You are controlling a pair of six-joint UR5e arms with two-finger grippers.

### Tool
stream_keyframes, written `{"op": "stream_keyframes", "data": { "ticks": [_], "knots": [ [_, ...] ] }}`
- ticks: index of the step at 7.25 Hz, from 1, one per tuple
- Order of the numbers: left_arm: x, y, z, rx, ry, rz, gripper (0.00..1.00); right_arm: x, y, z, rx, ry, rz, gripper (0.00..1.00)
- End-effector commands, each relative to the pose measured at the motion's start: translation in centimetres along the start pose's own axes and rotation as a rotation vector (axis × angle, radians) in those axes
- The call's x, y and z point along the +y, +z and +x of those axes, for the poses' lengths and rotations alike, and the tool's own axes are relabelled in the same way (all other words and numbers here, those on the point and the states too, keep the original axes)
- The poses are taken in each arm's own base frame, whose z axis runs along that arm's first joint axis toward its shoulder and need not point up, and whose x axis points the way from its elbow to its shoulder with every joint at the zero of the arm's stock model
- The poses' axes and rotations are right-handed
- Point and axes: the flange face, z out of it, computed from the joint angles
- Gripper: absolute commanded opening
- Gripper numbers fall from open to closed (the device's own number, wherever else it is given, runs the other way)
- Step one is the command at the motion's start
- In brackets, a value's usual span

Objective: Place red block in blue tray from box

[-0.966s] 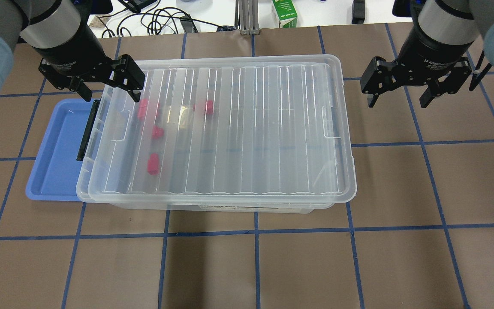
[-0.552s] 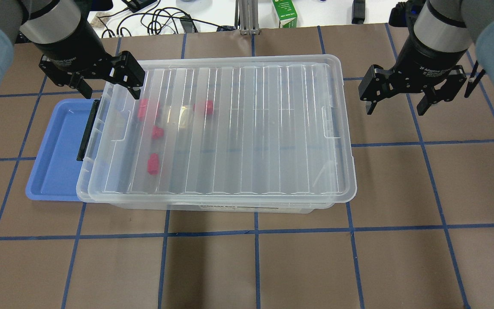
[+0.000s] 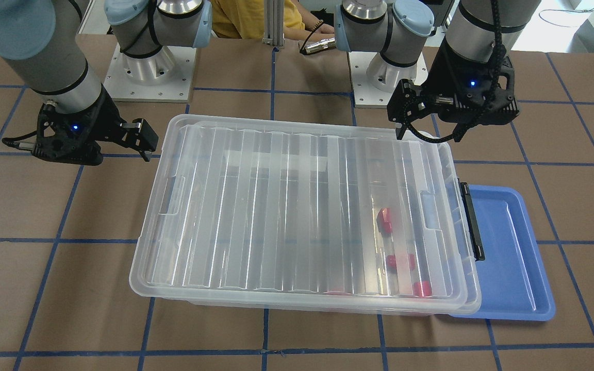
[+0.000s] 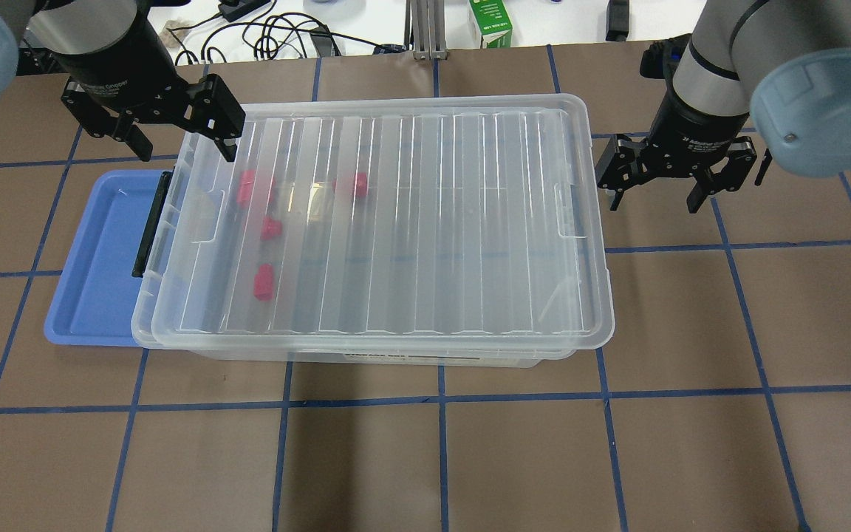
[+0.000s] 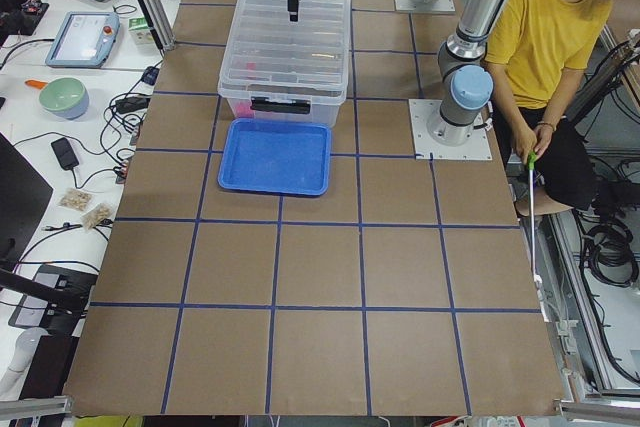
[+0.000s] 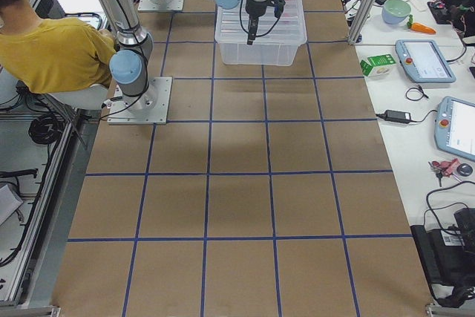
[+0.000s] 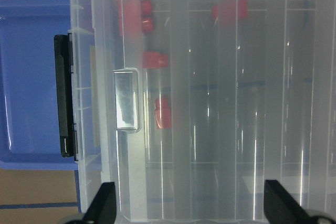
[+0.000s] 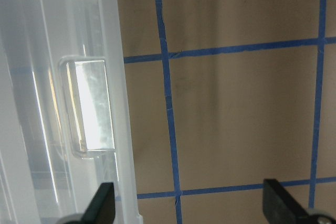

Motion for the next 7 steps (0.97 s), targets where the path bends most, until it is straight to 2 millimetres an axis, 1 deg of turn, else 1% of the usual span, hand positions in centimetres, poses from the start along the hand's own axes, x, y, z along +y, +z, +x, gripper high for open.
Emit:
{"op": "stream_keyframes", "data": {
  "ticks": [1, 2, 3, 4, 5, 6, 7],
  "knots": [
    [0.4, 1.1, 0.6, -0.001, 0.012, -0.004, 1.00, -1.1, 2.1, -1.5, 0.005, -0.025, -0.018, 1.00],
    [1.1, 0.6, 0.7, 0.005, 0.015, 0.010, 1.00, -1.6, 2.8, -1.6, 0.003, -0.018, -0.033, 1.00],
    [1.3, 0.2, 0.6, -0.002, 0.025, 0.017, 1.00, -1.9, 3.3, -1.5, 0.007, -0.016, -0.042, 1.00],
    [1.3, 0.1, 0.5, -0.002, 0.101, 0.022, 1.00, -2.2, 4.1, -1.5, 0.011, -0.013, -0.059, 1.00],
    [1.2, -0.6, 0.5, -0.006, 0.101, 0.047, 1.00, -2.3, 4.3, -1.7, 0.005, -0.014, -0.061, 1.00],
    [1.2, -0.6, 0.5, -0.006, 0.098, 0.054, 1.00, -2.6, 4.2, -1.7, 0.005, -0.016, -0.060, 1.00],
    [1.4, -0.5, 0.5, -0.001, 0.097, 0.051, 1.00, -2.8, 4.7, -1.7, 0.003, -0.017, -0.069, 1.00]
  ]
}}
